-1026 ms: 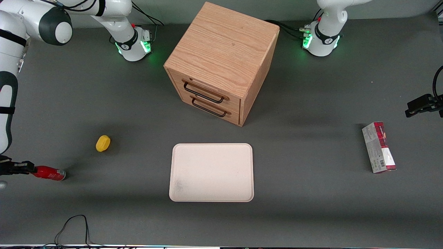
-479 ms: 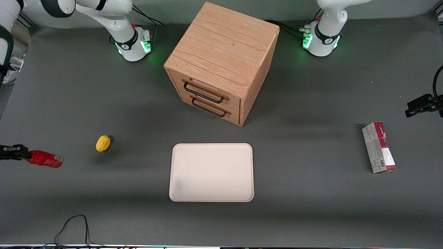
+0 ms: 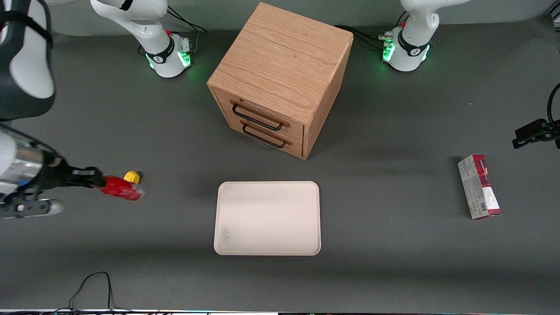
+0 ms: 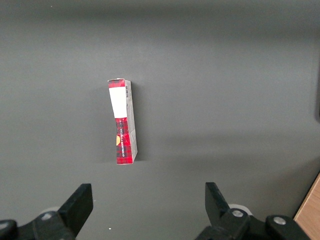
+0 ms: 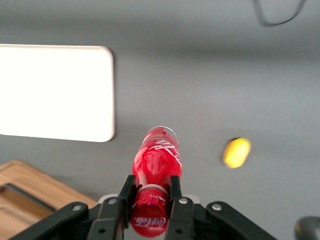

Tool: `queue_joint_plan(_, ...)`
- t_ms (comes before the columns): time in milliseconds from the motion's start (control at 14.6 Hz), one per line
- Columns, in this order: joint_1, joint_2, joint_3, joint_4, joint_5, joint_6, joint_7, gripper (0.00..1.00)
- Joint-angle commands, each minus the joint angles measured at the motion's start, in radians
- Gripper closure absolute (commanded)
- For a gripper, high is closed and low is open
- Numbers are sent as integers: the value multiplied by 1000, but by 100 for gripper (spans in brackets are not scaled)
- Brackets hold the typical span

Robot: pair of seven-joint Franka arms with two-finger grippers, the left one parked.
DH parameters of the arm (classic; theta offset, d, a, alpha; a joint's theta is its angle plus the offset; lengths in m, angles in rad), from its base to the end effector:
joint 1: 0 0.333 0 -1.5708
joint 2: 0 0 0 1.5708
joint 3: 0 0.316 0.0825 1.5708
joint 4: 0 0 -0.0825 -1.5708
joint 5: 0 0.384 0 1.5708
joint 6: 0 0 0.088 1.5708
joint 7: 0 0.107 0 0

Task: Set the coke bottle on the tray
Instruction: 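Lift the held coke bottle and carry it toward the cream tray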

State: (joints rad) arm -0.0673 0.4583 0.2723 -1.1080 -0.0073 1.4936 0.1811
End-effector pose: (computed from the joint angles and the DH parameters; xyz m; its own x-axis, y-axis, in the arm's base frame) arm 0.6684 0.0919 0.5592 0.9970 0.0039 -0.0768 -0.0038 -0.9950 -0.0995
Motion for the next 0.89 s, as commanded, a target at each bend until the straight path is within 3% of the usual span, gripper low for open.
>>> queue_joint_plan(0,-2,3,126,-32,-48,31,177,99)
queue_joint_plan(205,0,29,260,-120,-189,141,300,99)
queue_joint_plan(342,1,62,297,-191,-221,235,362,98)
queue_joint_plan(479,24,91,303,-237,-252,321,408,97)
queue_joint_plan(821,66,187,306,-311,-410,481,512,96)
